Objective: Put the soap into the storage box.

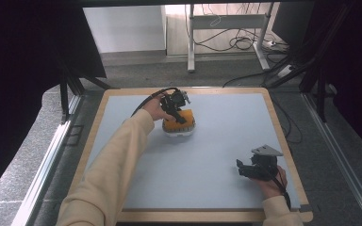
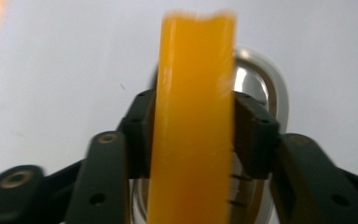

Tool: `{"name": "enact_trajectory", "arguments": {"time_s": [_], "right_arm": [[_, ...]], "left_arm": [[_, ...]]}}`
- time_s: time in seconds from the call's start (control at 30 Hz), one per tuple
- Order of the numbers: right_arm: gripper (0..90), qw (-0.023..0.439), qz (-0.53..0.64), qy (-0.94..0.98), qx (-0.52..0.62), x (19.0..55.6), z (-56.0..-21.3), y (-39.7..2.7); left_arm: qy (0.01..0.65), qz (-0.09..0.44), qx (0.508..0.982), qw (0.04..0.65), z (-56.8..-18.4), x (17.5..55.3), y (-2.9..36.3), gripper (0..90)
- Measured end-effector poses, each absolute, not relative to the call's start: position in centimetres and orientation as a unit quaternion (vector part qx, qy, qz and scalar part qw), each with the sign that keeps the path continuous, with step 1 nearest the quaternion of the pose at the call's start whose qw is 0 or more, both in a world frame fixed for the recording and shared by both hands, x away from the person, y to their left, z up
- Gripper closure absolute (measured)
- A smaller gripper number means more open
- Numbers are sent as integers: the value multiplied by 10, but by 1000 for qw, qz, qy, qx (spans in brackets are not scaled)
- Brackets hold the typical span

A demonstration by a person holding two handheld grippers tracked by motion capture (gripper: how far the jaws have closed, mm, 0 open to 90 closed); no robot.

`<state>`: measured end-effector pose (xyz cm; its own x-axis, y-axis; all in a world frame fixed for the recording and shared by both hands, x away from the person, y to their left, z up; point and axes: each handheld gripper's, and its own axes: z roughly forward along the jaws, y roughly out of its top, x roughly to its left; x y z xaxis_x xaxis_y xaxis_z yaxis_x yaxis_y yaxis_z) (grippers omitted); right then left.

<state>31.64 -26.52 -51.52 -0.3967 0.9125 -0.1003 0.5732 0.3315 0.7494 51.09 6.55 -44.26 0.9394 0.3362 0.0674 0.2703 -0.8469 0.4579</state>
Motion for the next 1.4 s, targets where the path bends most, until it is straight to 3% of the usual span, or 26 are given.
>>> {"name": "enact_trajectory", "arguments": {"time_s": [0.1, 0.17, 0.4, 0.43, 0.8, 0.97, 1.4], "right_arm": [[126, 264, 320, 773, 481, 317, -515, -265], [126, 265, 319, 773, 480, 316, -515, -265], [126, 266, 320, 773, 480, 315, -515, -263], [126, 266, 321, 772, 480, 315, -515, -263], [126, 268, 321, 773, 478, 314, -514, -262], [126, 267, 321, 773, 478, 314, -514, -262], [126, 266, 319, 773, 479, 314, -515, -262]], "left_arm": [[172, 109, 950, 236, -430, 507, 72, 361], [182, 106, 948, 240, -425, 504, 76, 343], [224, 94, 936, 256, -417, 494, 88, 333], [254, 104, 922, 272, -415, 487, 95, 334], [275, 108, 901, 318, -412, 430, 128, 275], [303, 102, 878, 355, -421, 404, 148, 275], [379, 133, 844, 355, -454, 336, 209, 266]]}}
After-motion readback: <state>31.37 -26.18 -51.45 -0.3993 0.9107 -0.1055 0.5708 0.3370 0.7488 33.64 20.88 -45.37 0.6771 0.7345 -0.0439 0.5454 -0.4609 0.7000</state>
